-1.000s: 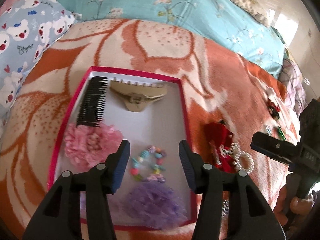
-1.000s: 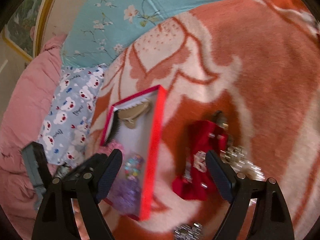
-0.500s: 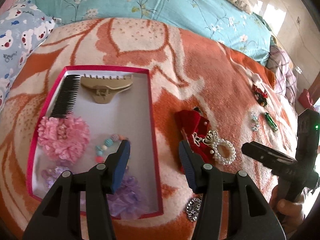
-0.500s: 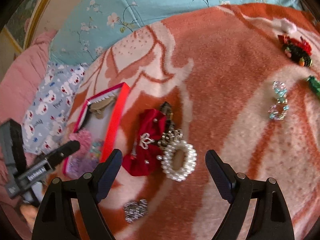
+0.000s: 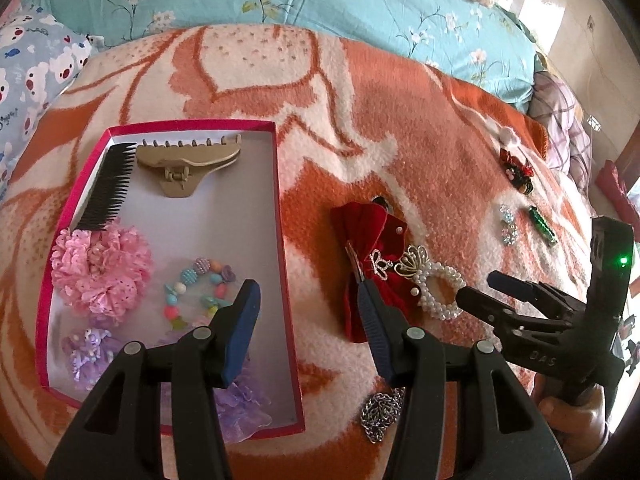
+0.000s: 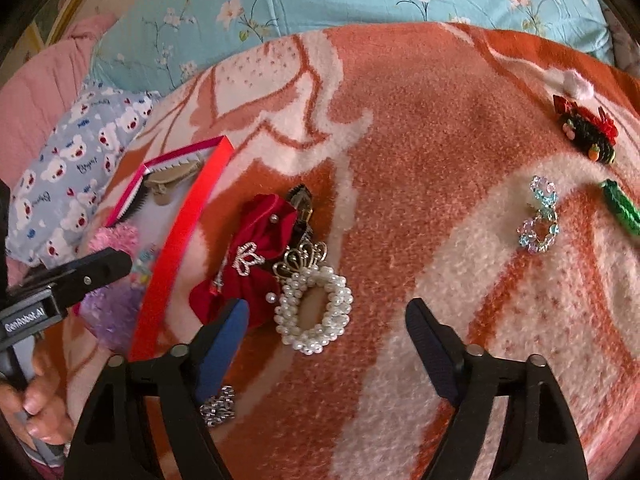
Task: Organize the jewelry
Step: 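Grasp red velvet bow clip with left tool while right tool grasps pearl bracelet, then carry red bow and pearl bracelet into the white box and open both tools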
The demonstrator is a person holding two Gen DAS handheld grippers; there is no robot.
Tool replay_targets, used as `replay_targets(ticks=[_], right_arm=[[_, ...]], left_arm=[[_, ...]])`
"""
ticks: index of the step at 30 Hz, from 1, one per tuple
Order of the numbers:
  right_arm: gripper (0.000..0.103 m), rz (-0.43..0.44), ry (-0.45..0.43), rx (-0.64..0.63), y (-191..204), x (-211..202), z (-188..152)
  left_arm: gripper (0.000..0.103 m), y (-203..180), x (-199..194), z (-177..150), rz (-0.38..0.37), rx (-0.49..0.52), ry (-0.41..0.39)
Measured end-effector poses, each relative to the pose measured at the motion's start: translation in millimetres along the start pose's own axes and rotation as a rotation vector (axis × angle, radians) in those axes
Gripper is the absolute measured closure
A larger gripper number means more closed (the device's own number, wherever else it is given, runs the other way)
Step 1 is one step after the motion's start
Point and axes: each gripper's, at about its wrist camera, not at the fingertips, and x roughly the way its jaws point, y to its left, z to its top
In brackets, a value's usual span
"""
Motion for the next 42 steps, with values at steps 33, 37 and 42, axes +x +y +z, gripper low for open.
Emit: replay_targets(ticks=[33, 37, 42], right_arm=[[0.092, -0.039, -0.026, 0.052, -45, -22, -2], [0.092, -0.014, -0.027, 0.043, -38, -22, -4], [0.092, 0.015, -0.040, 0.022, -26, -28, -6]], left_arm=[[0.057, -77, 99, -2, 0.062, 0.208, 0.178], [0.074, -76, 93, -2, 0.039, 0.208, 0.161], [0.077, -68, 70, -3, 0.006, 0.181, 0.117]])
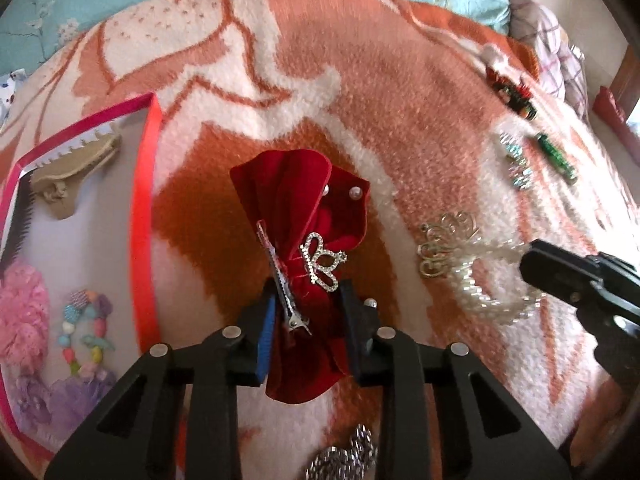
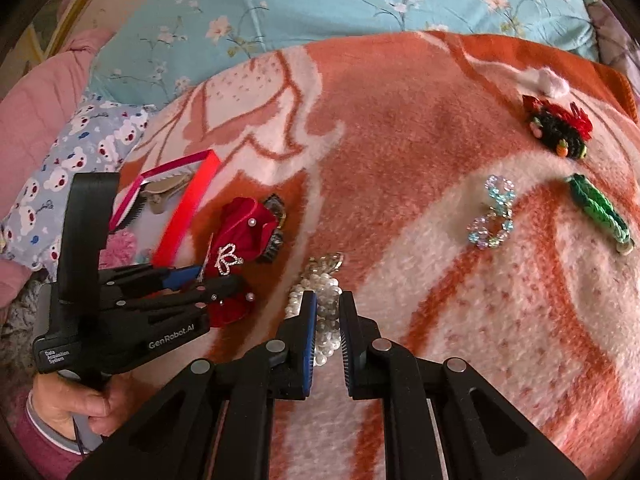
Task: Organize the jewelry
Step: 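Carry red bow and pearl bracelet into the white box and open both tools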
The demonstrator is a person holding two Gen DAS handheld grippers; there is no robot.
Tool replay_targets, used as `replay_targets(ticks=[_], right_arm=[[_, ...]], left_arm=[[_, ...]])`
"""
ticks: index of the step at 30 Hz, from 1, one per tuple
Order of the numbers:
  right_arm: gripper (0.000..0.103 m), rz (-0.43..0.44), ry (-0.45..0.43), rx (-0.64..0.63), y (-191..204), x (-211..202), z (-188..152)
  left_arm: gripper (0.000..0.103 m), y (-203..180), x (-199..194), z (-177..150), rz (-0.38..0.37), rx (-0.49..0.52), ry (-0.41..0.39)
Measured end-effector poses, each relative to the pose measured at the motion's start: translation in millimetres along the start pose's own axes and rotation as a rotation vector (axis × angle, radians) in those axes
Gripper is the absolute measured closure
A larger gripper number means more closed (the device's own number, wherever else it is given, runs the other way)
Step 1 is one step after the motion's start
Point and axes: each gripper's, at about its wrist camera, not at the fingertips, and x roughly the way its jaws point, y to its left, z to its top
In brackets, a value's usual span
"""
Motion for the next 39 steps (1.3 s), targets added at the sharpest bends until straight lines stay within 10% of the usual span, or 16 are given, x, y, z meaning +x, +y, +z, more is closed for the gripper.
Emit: replay_targets(ticks=[39], right_arm=[[0.093, 0.188, -0.080, -0.227, 149, -3, 47]], left_arm=[[0.077, 139, -116, -55, 0.083, -0.301, -0.201]])
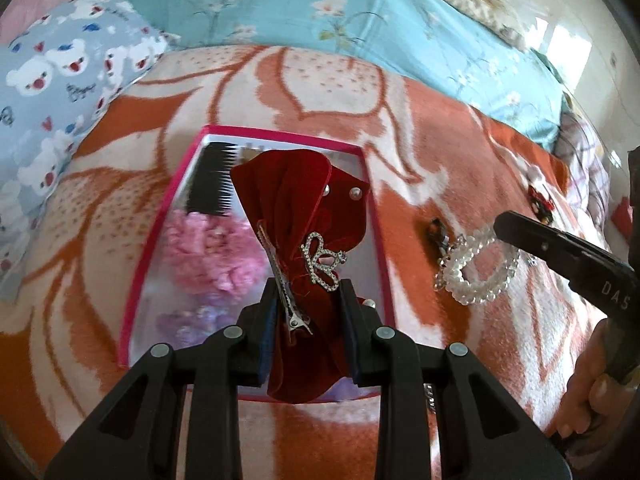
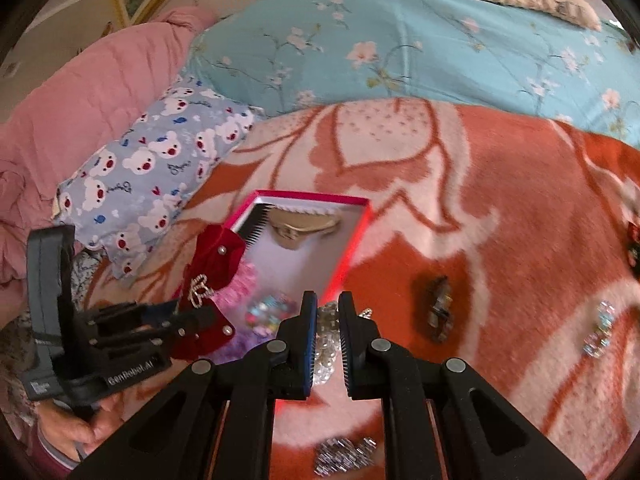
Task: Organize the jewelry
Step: 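Carry red bow and pearl bracelet into the white box and open both tools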
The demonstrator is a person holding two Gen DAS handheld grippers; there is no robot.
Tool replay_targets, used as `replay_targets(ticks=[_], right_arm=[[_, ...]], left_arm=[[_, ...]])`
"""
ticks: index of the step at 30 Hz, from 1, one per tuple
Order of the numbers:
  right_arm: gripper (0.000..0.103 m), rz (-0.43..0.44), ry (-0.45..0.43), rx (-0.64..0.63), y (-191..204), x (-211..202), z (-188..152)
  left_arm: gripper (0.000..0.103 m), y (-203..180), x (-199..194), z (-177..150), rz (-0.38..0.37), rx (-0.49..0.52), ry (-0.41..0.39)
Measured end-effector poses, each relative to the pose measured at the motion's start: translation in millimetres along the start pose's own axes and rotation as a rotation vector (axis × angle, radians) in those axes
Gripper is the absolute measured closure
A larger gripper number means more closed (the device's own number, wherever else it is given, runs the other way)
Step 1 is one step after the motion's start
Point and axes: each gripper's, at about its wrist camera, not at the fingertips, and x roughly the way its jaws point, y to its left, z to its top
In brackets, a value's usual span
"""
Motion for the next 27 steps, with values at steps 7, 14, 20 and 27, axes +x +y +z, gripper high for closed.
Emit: replay_targets(ticks=[7, 14, 20, 27], right_arm=[[0.093, 0.064, -0.005, -0.005, 31, 37, 22], [0.093, 0.098, 0.012, 0.035, 48, 84, 35], [0.093, 0.087, 0.062, 0.093, 40, 119, 25], [0.094, 0.048, 0.115, 0.108, 26, 138, 7]], left_arm=[[0.077, 28, 4, 6, 0.036, -0.034, 0.006], [0.077, 46, 18, 13, 0.064, -0.053, 0.027], [0.077, 56, 41, 18, 0.081, -0.062, 0.057], [0.077, 66, 62, 15, 0.078, -0.094, 0.090]])
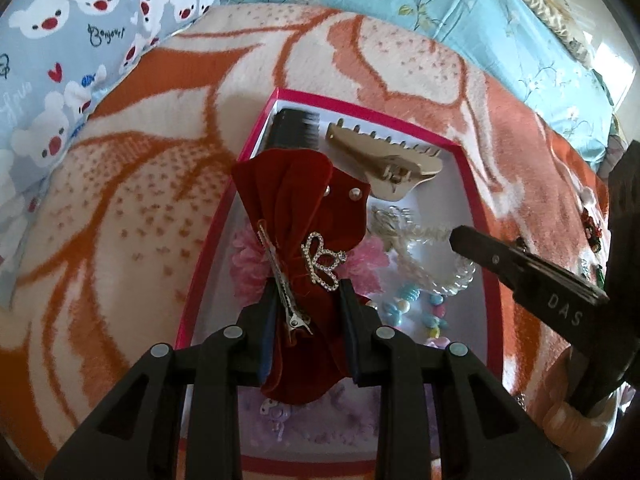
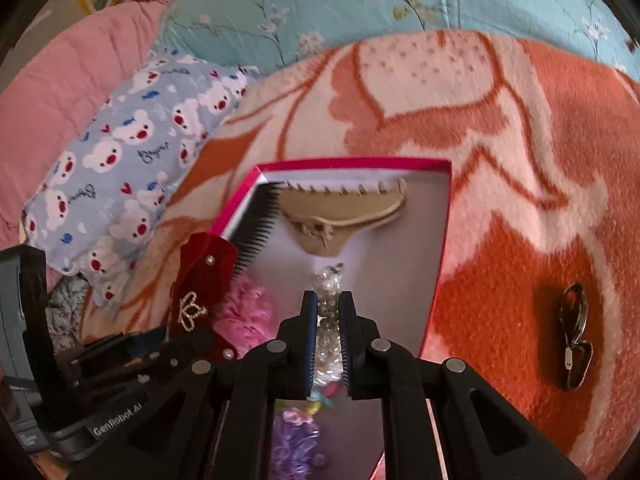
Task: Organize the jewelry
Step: 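Carry red bow and pearl bracelet into the white box and open both tools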
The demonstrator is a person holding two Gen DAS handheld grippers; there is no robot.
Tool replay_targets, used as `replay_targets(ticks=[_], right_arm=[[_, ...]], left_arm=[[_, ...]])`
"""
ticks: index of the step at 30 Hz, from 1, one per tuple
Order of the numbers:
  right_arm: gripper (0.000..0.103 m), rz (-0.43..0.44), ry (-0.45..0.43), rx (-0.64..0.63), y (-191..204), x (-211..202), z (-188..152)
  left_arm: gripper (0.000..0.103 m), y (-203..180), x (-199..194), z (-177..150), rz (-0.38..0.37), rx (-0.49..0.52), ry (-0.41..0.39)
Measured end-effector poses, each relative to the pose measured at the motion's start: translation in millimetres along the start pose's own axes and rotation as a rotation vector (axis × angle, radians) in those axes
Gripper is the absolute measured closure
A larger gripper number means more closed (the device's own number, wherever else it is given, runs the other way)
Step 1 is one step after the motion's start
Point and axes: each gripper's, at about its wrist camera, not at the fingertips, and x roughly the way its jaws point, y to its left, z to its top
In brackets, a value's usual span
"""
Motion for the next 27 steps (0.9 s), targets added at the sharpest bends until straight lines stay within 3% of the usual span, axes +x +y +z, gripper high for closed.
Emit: replay_targets(ticks=[11, 20, 23, 25, 27], right_arm=[[0.093, -0.028, 0.038, -0.020, 2, 19, -6], [0.088, -0.026, 0.044, 0.005, -4, 18, -6], [0.080, -0.016, 0.043, 0.016, -4, 16, -6], [0.067, -0.010, 0.031, 0.016, -2, 10, -6], [0.066, -0.002, 0.015, 0.012, 0, 2, -5]], left_arm=[[0.075, 8, 7, 1, -0.010, -0.016, 0.013], [0.062, 10, 5, -2, 0.008, -0.022, 0.017], [0.051, 10, 0, -3, 0.021, -0.022, 0.009], [0.047, 10, -4, -4, 0.025, -0.022, 0.002], [0.047, 10, -8, -4, 0.024, -0.024, -0.004]])
